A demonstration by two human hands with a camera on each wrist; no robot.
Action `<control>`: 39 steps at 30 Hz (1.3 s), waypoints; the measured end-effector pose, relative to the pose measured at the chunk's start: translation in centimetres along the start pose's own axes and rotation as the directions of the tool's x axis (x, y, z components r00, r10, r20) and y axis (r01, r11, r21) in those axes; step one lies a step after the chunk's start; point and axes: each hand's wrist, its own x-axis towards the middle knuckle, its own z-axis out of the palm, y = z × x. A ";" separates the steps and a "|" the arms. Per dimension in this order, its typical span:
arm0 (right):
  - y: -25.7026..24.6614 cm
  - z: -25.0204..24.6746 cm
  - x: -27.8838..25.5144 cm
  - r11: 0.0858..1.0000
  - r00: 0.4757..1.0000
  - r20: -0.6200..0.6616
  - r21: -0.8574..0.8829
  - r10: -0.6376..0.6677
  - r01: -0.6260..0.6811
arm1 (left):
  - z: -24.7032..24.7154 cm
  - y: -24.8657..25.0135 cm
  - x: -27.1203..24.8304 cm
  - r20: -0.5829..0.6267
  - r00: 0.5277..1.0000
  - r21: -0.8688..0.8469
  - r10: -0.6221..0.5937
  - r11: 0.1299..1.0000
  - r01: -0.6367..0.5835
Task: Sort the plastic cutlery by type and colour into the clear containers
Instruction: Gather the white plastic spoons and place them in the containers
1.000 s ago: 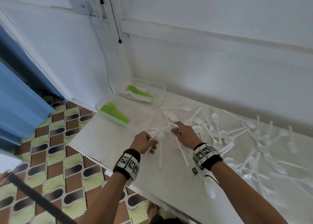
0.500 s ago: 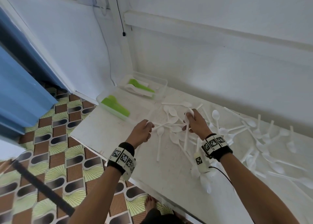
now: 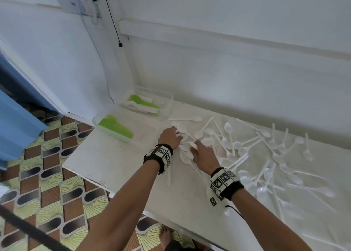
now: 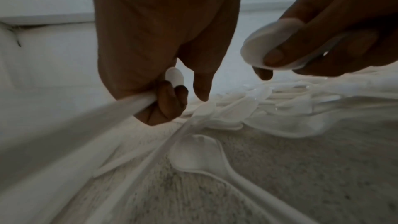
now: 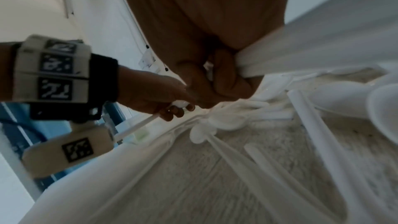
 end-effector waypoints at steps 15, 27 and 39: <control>0.5 2.0 0.1 0.942 0.992 -0.009 -0.314 -0.129 0.120 | -2.2 1.6 1.2 0.081 0.991 0.149 0.104 0.982 -0.115; -1.9 -3.3 0.0 0.967 0.964 -0.192 0.140 -0.186 0.214 | -6.0 -0.4 -3.4 0.017 0.996 -0.477 0.082 0.876 -0.064; -3.5 -8.5 -0.7 0.721 0.983 -0.166 0.691 0.083 0.056 | -1.6 -0.8 -4.7 0.230 0.973 -0.632 -0.009 0.759 0.157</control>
